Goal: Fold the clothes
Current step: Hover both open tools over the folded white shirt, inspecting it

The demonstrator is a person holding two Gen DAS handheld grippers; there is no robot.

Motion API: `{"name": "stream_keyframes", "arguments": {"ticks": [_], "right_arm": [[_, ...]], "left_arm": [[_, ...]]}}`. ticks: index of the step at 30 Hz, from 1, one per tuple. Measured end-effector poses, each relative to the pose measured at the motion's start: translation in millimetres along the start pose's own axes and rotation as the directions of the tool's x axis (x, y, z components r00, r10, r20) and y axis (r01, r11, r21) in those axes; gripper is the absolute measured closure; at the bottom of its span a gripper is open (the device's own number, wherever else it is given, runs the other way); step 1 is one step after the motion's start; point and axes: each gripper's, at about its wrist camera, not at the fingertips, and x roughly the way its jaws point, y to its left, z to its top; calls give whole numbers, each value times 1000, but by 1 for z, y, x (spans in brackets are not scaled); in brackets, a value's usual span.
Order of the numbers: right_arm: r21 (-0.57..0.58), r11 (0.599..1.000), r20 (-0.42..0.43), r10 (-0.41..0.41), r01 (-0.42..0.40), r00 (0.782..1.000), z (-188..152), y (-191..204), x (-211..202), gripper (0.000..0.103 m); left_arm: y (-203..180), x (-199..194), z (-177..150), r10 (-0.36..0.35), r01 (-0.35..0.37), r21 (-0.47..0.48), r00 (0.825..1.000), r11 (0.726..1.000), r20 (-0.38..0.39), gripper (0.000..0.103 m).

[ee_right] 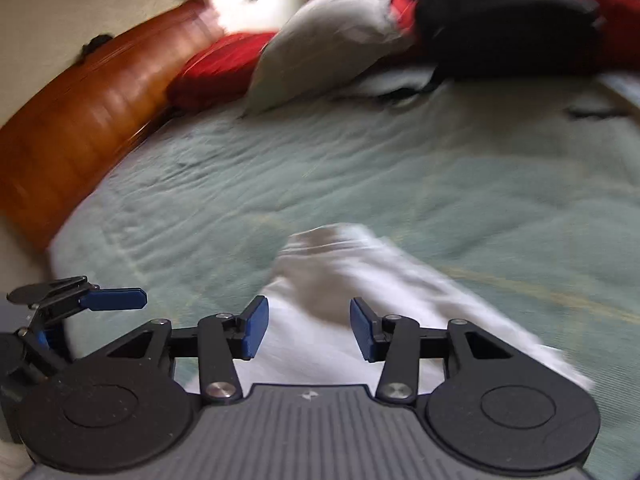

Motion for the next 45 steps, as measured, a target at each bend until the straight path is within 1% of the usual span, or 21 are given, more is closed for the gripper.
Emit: {"name": "stream_keyframes", "arguments": {"ticks": [2,3,6,9,11,14,17,18,20,21,22,23,24,26,27,30,32,35,38,42,45], "right_arm": [[16,1000,-28,-9,10,1000,7,-6,21,52],[11,999,-32,-38,38,999,10,-11,31,52],[59,993,-9,-105,106,994,18,-28,39,53],[60,989,47,-139,136,989,18,-24,13,52],[51,985,73,-168,164,983,14,-20,-8,48],[35,981,73,-195,193,978,-5,-14,-34,44],[19,973,63,-232,231,971,-32,-9,-54,40],[3,966,65,-259,260,964,-44,-7,-58,39],[-33,947,71,-316,319,946,-67,-1,-65,36],[-37,939,73,-338,342,938,-76,1,-68,36],[-41,931,75,-360,363,930,-85,4,-70,36],[-44,922,78,-381,385,921,-94,6,-72,35],[-28,920,79,-388,391,918,-100,6,-75,35],[8,919,91,-394,395,915,-110,7,-85,34],[9,922,104,-386,387,917,-114,11,-90,34],[4,933,146,-356,359,923,-125,24,-104,32],[-14,940,167,-335,342,927,-132,34,-108,32],[-36,941,177,-324,336,929,-149,43,-109,32],[-42,940,181,-327,339,928,-168,47,-113,32],[-50,938,186,-329,344,926,-194,52,-117,32],[-50,954,261,-274,296,926,-194,61,-128,32]], "left_arm": [[2,-4,-4,-2,2,-11,1000,1000,4,12],[2,-5,-6,-5,5,-11,1000,1000,6,12],[0,-10,-10,-24,24,0,1000,1000,11,12],[-3,-13,-13,-50,49,18,999,999,13,12],[-7,-11,-12,-73,73,33,997,997,14,11],[-17,-10,-15,-132,131,61,991,989,7,11],[-30,-10,-22,-214,214,98,977,972,-7,11],[-35,-10,-26,-252,252,113,968,961,-11,11],[-42,-7,-35,-331,333,123,943,935,-35,11],[-45,-4,-39,-359,363,122,932,924,-55,10],[-49,0,-44,-364,371,122,928,920,-80,10],[-51,5,-49,-352,363,123,930,924,-107,10],[-53,8,-54,-327,342,115,936,933,-129,10],[-53,4,-62,-277,292,98,951,951,-139,10],[-52,0,-65,-260,274,92,956,957,-136,10],[-48,-27,-66,-247,251,82,967,964,-58,9],[-43,-40,-65,-206,207,67,978,976,-18,7],[-38,-47,-70,-131,131,22,991,991,-6,7],[-40,-52,-81,-90,91,7,996,996,-10,7],[-48,-53,-91,-69,69,16,998,997,-13,7],[-55,-54,-88,-54,54,47,999,997,-5,7]]}}
